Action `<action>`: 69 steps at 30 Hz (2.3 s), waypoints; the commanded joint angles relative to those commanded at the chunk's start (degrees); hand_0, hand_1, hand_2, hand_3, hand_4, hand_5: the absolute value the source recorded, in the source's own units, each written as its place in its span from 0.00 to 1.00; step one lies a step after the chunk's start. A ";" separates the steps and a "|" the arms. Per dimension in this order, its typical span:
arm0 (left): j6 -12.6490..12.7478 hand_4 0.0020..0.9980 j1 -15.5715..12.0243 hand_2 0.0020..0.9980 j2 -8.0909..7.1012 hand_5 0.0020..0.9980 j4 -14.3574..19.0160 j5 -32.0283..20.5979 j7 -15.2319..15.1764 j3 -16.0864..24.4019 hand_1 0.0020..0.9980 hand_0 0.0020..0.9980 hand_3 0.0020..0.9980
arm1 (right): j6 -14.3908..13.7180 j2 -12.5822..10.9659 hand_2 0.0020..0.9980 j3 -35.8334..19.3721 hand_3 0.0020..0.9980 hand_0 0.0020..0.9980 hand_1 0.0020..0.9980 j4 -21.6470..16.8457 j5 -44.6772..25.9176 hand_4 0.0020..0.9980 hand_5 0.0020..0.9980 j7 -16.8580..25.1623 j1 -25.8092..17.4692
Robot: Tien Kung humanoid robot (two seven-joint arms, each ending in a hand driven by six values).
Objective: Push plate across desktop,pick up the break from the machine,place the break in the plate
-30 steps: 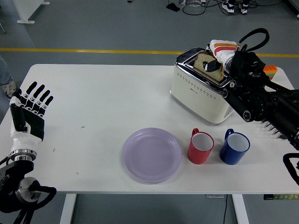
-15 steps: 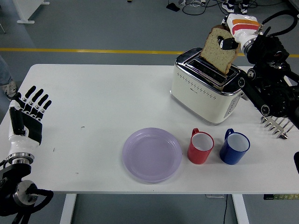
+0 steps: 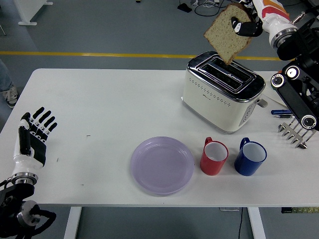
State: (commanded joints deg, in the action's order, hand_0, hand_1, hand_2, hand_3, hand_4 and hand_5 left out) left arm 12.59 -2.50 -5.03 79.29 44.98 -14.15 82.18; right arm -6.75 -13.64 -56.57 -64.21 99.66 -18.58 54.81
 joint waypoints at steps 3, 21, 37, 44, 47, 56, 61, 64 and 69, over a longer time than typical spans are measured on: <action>-0.65 0.49 0.01 0.76 -0.18 1.00 -0.85 -1.27 0.01 -0.67 0.74 0.76 0.74 | 2.00 -0.39 0.30 0.60 0.42 0.16 0.22 -4.54 -6.99 0.33 0.00 -0.88 -1.76; -2.65 0.50 -0.08 0.76 -0.10 1.00 -0.70 -4.89 1.37 -1.33 0.72 0.75 0.71 | 9.72 0.09 0.30 13.52 0.40 0.14 0.20 -10.69 -30.81 0.34 0.00 -2.50 -11.10; -2.14 0.50 -0.02 0.72 0.16 1.00 -0.79 -4.61 1.08 -1.47 0.70 0.74 0.71 | 7.53 4.46 0.29 24.55 0.41 0.14 0.20 -2.18 -31.78 0.36 0.00 0.87 -9.78; -0.94 0.49 0.15 0.72 0.29 1.00 -0.92 -5.12 -0.02 -2.04 0.69 0.73 0.71 | 6.74 6.38 0.29 26.45 0.41 0.16 0.20 2.93 -32.12 0.39 0.00 3.46 -9.79; -0.79 0.48 0.14 0.70 0.30 1.00 -0.92 -5.16 -0.17 -2.06 0.67 0.71 0.70 | 6.54 6.69 0.29 26.92 0.41 0.17 0.21 4.38 -32.33 0.43 0.00 3.69 -10.05; -0.63 0.48 -0.04 0.70 0.35 1.00 -0.96 -5.13 -0.35 -2.29 0.67 0.71 0.70 | 6.82 7.19 0.29 27.10 0.41 0.17 0.21 6.09 -32.88 0.44 0.00 3.69 -10.39; -0.57 0.46 -0.12 0.70 0.42 1.00 -1.06 -5.14 -0.50 -2.52 0.67 0.71 0.70 | 8.24 7.36 0.30 27.81 0.41 0.17 0.21 6.90 -33.27 0.44 0.00 4.50 -10.36; -0.53 0.43 -0.15 0.69 0.42 1.00 -1.06 -5.15 -0.54 -2.54 0.67 0.71 0.70 | 8.77 7.43 0.40 27.98 0.51 0.32 0.36 7.29 -33.25 0.36 0.00 5.15 -10.32; -0.41 0.43 -0.14 0.69 0.46 1.00 -1.06 -5.25 -0.88 -2.74 0.67 0.71 0.70 | 10.61 7.80 0.40 28.49 0.51 0.32 0.36 8.89 -30.39 0.36 0.00 9.26 -10.23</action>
State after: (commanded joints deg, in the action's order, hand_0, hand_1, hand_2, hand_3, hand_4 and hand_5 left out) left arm 12.18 -2.64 -4.57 78.23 39.73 -15.04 79.44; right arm 3.87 -5.84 -28.08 -55.33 69.27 -9.32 44.59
